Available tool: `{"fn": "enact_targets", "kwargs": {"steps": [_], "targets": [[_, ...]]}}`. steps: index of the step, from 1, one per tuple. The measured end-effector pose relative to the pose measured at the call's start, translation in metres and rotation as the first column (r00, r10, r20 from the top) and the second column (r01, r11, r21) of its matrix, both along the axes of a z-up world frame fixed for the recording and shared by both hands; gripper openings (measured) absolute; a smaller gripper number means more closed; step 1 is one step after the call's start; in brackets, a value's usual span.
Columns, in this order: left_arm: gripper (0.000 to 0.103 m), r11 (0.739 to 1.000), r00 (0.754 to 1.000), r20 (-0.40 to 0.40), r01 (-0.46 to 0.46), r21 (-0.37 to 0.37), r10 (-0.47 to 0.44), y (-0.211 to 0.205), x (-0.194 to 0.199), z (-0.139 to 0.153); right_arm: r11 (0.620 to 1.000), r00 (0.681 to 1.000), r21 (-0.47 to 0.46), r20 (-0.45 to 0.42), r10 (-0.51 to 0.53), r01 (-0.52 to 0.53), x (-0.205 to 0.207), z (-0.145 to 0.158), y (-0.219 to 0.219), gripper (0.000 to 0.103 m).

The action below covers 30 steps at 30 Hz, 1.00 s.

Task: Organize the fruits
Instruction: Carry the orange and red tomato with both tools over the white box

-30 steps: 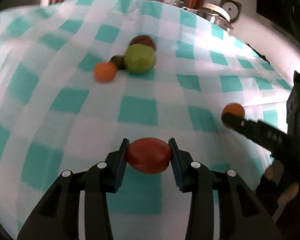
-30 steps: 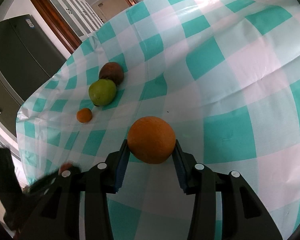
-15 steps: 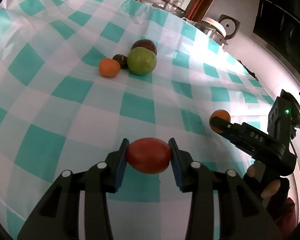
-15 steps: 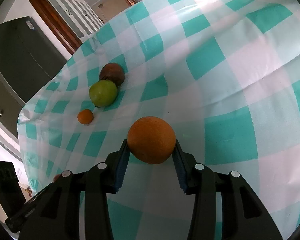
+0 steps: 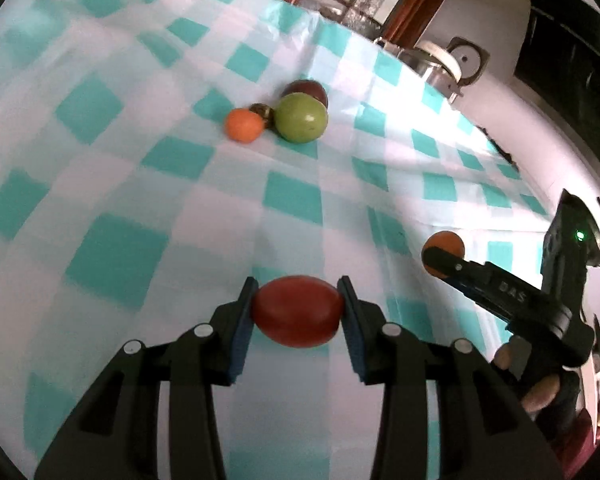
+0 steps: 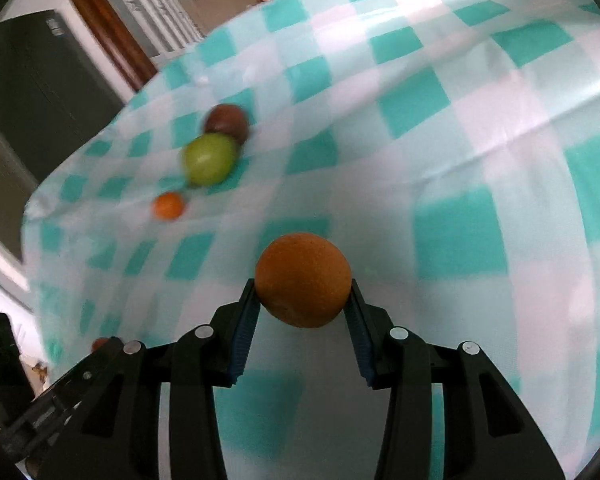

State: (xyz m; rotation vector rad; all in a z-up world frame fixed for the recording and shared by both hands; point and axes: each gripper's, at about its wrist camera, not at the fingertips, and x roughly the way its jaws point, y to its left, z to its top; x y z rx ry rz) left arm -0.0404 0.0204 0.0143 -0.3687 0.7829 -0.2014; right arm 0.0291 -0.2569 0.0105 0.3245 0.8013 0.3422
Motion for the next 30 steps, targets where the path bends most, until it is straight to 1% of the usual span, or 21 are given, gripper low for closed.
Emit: {"fn": "enact_targets", "kwargs": {"steps": [2, 3, 5, 8, 12, 17, 20, 23, 25, 29, 30], "targets": [[0.041, 0.998, 0.999, 0.03, -0.026, 0.059, 0.024, 0.009, -0.031, 0.007, 1.0, 0.999, -0.016, 0.047, 0.016, -0.015, -0.036, 0.012, 0.014, 0.043], [0.041, 0.997, 0.999, 0.043, -0.035, 0.073, 0.032, 0.015, -0.046, 0.01, 1.0, 0.998, -0.001, 0.059, 0.025, -0.025, -0.049, 0.015, 0.018, 0.043], [0.041, 0.996, 0.998, 0.048, -0.052, 0.074, 0.048, 0.032, -0.073, 0.013, 0.998, 0.996, 0.025, 0.063, 0.06, -0.062, -0.073, 0.018, 0.03, 0.043], [0.041, 0.994, 0.995, 0.067, -0.079, 0.076, 0.074, 0.059, -0.112, 0.018, 0.996, 0.994, 0.008, 0.052, 0.092, -0.093, -0.095, 0.019, 0.05, 0.043], [0.041, 0.984, 0.986, 0.125, -0.122, 0.128, 0.106, 0.091, -0.158, 0.024, 0.986, 0.985, -0.038, 0.052, 0.164, -0.163, -0.118, 0.021, 0.084, 0.043], [0.041, 0.968, 0.975, 0.159, -0.182, 0.172, 0.155, 0.129, -0.201, 0.021, 0.962, 0.963, -0.091, 0.055, 0.263, -0.258, -0.138, 0.023, 0.129, 0.043], [0.041, 0.954, 0.966, 0.171, -0.225, 0.198, 0.193, 0.152, -0.228, 0.016, 0.938, 0.941, -0.122, 0.057, 0.332, -0.324, -0.153, 0.024, 0.154, 0.043], [0.041, 0.938, 0.955, 0.165, -0.278, 0.206, 0.247, 0.177, -0.254, 0.007, 0.904, 0.911, -0.162, 0.057, 0.408, -0.395, -0.17, 0.022, 0.183, 0.043], [0.041, 0.929, 0.946, 0.158, -0.312, 0.199, 0.284, 0.193, -0.268, 0.002, 0.876, 0.887, -0.195, 0.054, 0.46, -0.442, -0.182, 0.02, 0.203, 0.043], [0.041, 0.897, 0.915, 0.134, -0.401, 0.187, 0.381, 0.234, -0.296, -0.011, 0.817, 0.833, -0.231, 0.044, 0.552, -0.529, -0.203, 0.017, 0.237, 0.043], [0.041, 0.889, 0.908, 0.126, -0.417, 0.188, 0.399, 0.242, -0.3, -0.014, 0.797, 0.815, -0.245, 0.044, 0.578, -0.552, -0.21, 0.016, 0.248, 0.043]]}}
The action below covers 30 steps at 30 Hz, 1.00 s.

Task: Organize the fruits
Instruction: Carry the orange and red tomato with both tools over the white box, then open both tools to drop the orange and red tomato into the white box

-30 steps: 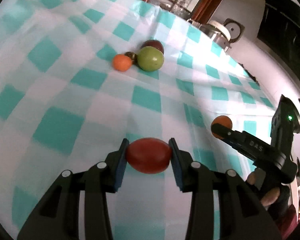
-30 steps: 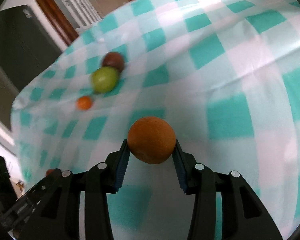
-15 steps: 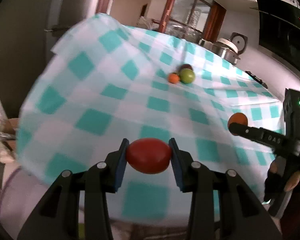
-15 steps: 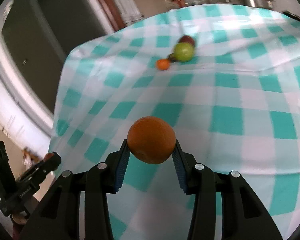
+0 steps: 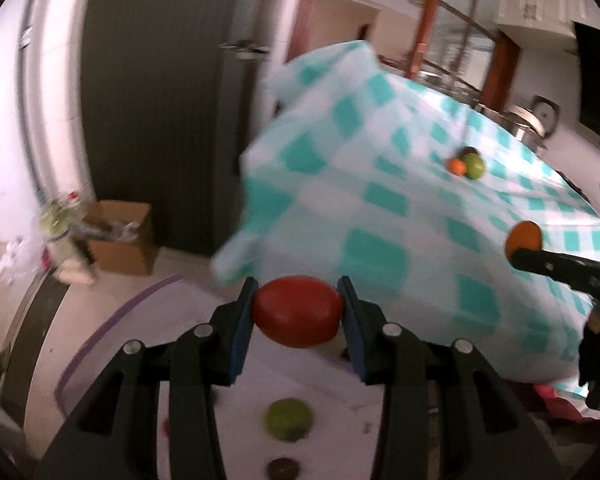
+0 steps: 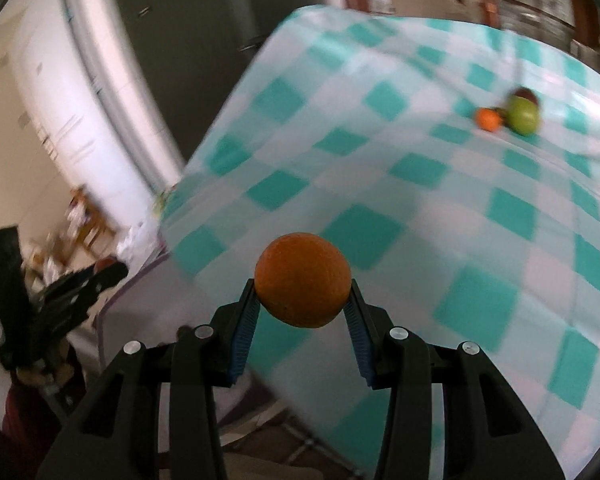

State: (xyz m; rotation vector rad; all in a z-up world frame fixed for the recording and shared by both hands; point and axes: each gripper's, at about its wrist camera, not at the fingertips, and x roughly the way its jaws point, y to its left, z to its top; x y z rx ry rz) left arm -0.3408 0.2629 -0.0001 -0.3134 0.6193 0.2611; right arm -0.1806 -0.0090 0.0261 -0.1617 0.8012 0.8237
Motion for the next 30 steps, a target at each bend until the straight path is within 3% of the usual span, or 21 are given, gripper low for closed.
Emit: {"fn": "enact_targets", "kwargs": {"steps": [4, 7, 10, 14, 16, 20, 24, 30], "targets": [[0.041, 0.998, 0.997, -0.042, -0.063, 0.019, 0.064, 0.024, -0.012, -0.012, 0.991, 0.992, -0.05, 0.017, 0.123, -0.122, -0.025, -0.007, 0.037, 0.043], [0.041, 0.994, 0.988, -0.12, -0.096, 0.053, 0.102, 0.039, -0.017, -0.03, 0.965, 0.971, -0.119, 0.018, 0.239, -0.236, -0.047, -0.022, 0.068, 0.043], [0.041, 0.99, 0.964, -0.231, -0.113, 0.083, 0.13, 0.051, -0.019, -0.057, 0.921, 0.94, -0.188, -0.041, 0.339, -0.341, -0.066, -0.048, 0.099, 0.043], [0.041, 0.994, 0.929, -0.358, -0.11, -0.011, 0.099, 0.076, -0.017, -0.098, 0.806, 0.868, -0.329, -0.114, 0.484, -0.493, -0.098, -0.096, 0.147, 0.043], [0.041, 0.993, 0.906, -0.41, -0.119, -0.022, 0.1, 0.088, -0.012, -0.111, 0.756, 0.838, -0.374, -0.135, 0.529, -0.538, -0.111, -0.115, 0.166, 0.043], [0.041, 0.989, 0.882, -0.466, -0.121, -0.083, 0.069, 0.111, 0.008, -0.127, 0.634, 0.765, -0.464, -0.172, 0.62, -0.618, -0.142, -0.154, 0.196, 0.043], [0.041, 0.993, 0.852, -0.522, -0.088, -0.074, 0.037, 0.116, 0.03, -0.143, 0.499, 0.689, -0.559, -0.192, 0.699, -0.662, -0.172, -0.188, 0.209, 0.043], [0.041, 0.999, 0.806, -0.592, 0.003, -0.047, -0.031, 0.106, 0.051, -0.171, 0.393, 0.635, -0.635, -0.203, 0.746, -0.665, -0.192, -0.22, 0.223, 0.043]]}}
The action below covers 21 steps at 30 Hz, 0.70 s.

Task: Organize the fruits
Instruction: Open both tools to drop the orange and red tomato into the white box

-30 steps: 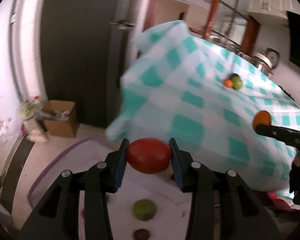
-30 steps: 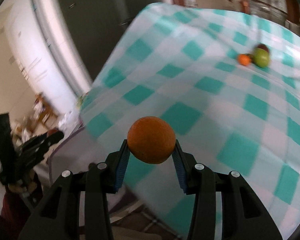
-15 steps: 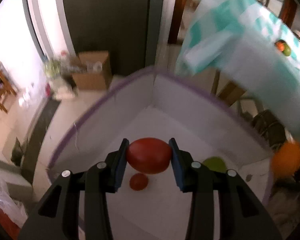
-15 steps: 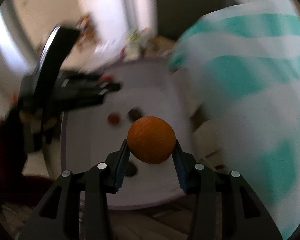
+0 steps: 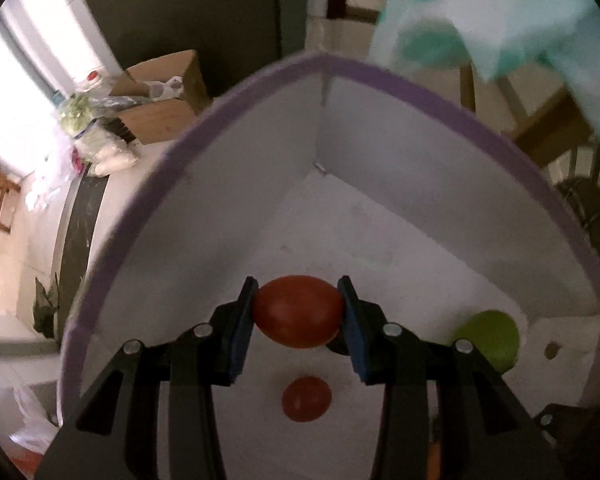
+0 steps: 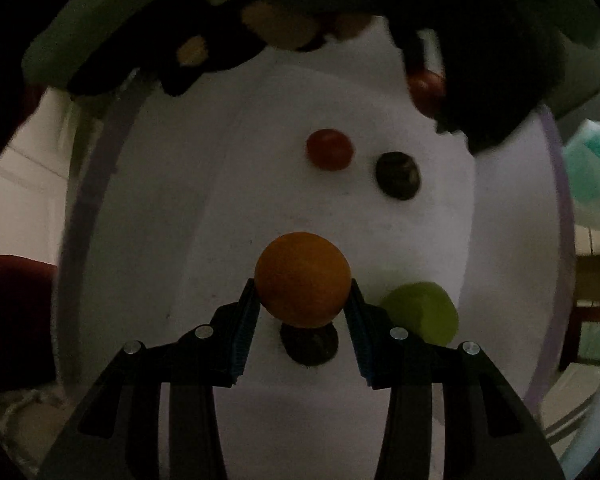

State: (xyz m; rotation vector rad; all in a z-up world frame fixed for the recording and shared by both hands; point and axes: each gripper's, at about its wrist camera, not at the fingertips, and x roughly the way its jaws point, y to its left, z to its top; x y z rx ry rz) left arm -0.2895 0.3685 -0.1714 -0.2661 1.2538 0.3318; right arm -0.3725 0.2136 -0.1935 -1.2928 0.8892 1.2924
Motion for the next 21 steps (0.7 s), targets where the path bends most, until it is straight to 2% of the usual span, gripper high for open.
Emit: {"fn": "enact_targets", "kwargs": {"steps": [3, 7, 16, 17, 19, 21], "targets": [[0.041, 0.998, 0.998, -0.025, 0.066, 0.024, -0.065, -0.007, 0.009, -0.009, 0.998, 0.997, -0.041, 0.043, 0.057, -0.055, -0.01, -0.013, 0.009, 0.043], [0.041, 0.996, 0.996, -0.042, 0.077, 0.036, -0.075, -0.008, 0.019, -0.019, 0.994, 0.994, -0.069, 0.052, 0.092, -0.088, -0.019, -0.02, 0.014, 0.043], [0.042, 0.997, 0.996, -0.057, 0.068, 0.042, -0.066, -0.017, 0.022, -0.029, 0.997, 0.999, -0.068, 0.036, 0.034, -0.031, -0.011, -0.021, 0.027, 0.045], [0.045, 0.997, 0.996, -0.055, 0.066, 0.047, -0.063, -0.018, 0.022, -0.029, 0.998, 0.999, -0.059, 0.033, 0.027, -0.025, -0.01, -0.02, 0.027, 0.047], [0.062, 0.997, 0.997, -0.043, 0.059, 0.059, -0.056, -0.02, 0.022, -0.026, 0.999, 1.0, -0.041, 0.023, 0.013, -0.012, -0.01, -0.015, 0.025, 0.059], [0.071, 0.995, 0.999, -0.021, 0.047, 0.086, -0.045, -0.02, 0.02, -0.021, 1.0, 1.0, -0.013, 0.016, 0.003, -0.003, -0.008, -0.01, 0.023, 0.061]]}}
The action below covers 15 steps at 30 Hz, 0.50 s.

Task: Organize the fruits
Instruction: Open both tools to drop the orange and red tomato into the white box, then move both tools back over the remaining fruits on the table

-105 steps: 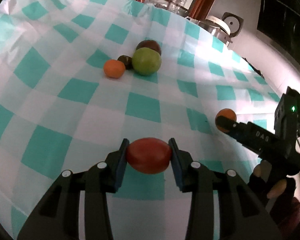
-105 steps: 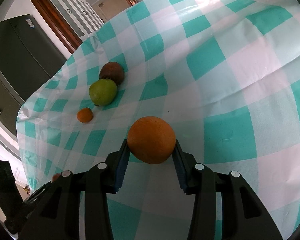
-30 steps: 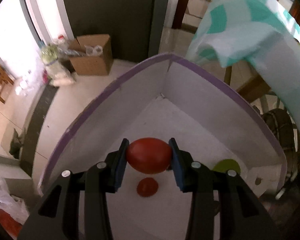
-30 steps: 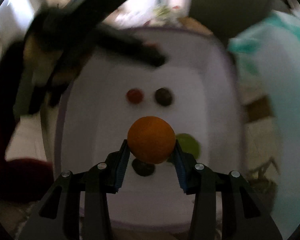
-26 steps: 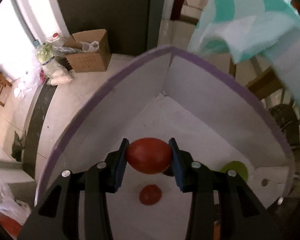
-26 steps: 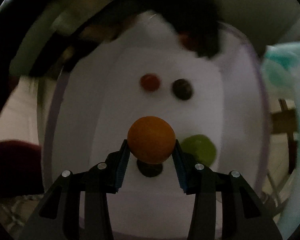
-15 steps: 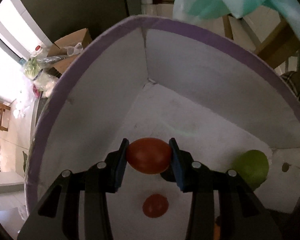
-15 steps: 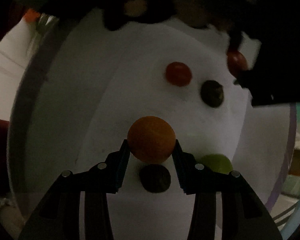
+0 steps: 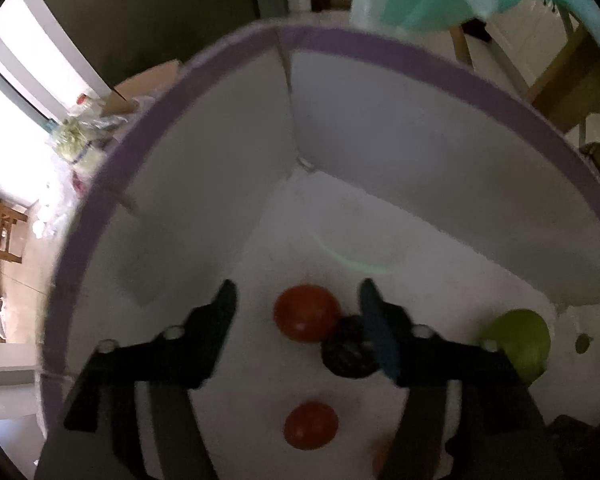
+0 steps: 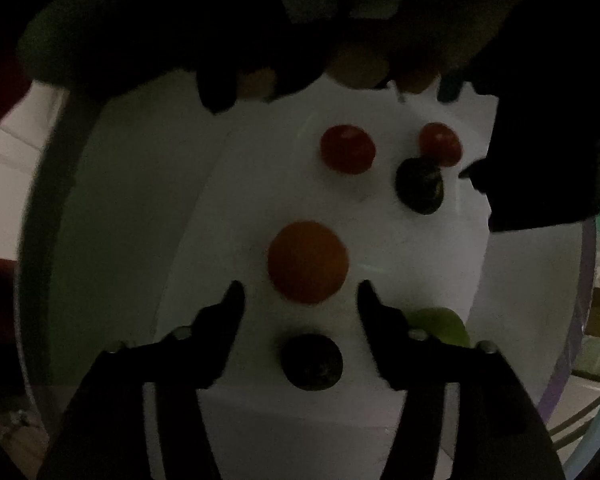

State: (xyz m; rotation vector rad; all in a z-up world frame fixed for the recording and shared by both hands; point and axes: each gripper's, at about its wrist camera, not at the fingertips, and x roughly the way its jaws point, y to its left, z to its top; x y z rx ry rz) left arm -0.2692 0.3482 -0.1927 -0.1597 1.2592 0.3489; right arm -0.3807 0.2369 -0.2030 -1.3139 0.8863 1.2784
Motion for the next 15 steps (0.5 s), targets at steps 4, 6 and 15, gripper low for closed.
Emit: {"fn": "enact_targets", "kwargs": {"steps": [4, 6, 15], "targets": [[0.075, 1.0, 1.0, 0.013, -0.021, 0.018, 0.021, 0.0, -0.002, 0.005, 0.999, 1.0, 0.043, -0.014, -0.009, 0.01, 0.0, 0.012, -0.006, 0.065], [0.075, 0.999, 1.0, 0.01, -0.026, 0.026, 0.026, 0.001, -0.005, 0.008, 0.997, 1.0, 0.074, -0.009, 0.0, 0.0, -0.001, 0.022, -0.012, 0.065], [0.082, 0.982, 0.969, 0.231, -0.126, 0.141, 0.091, -0.025, -0.034, 0.096, 0.922, 0.999, 0.385, 0.054, 0.004, -0.025, 0.004, 0.128, -0.068, 0.075]]}}
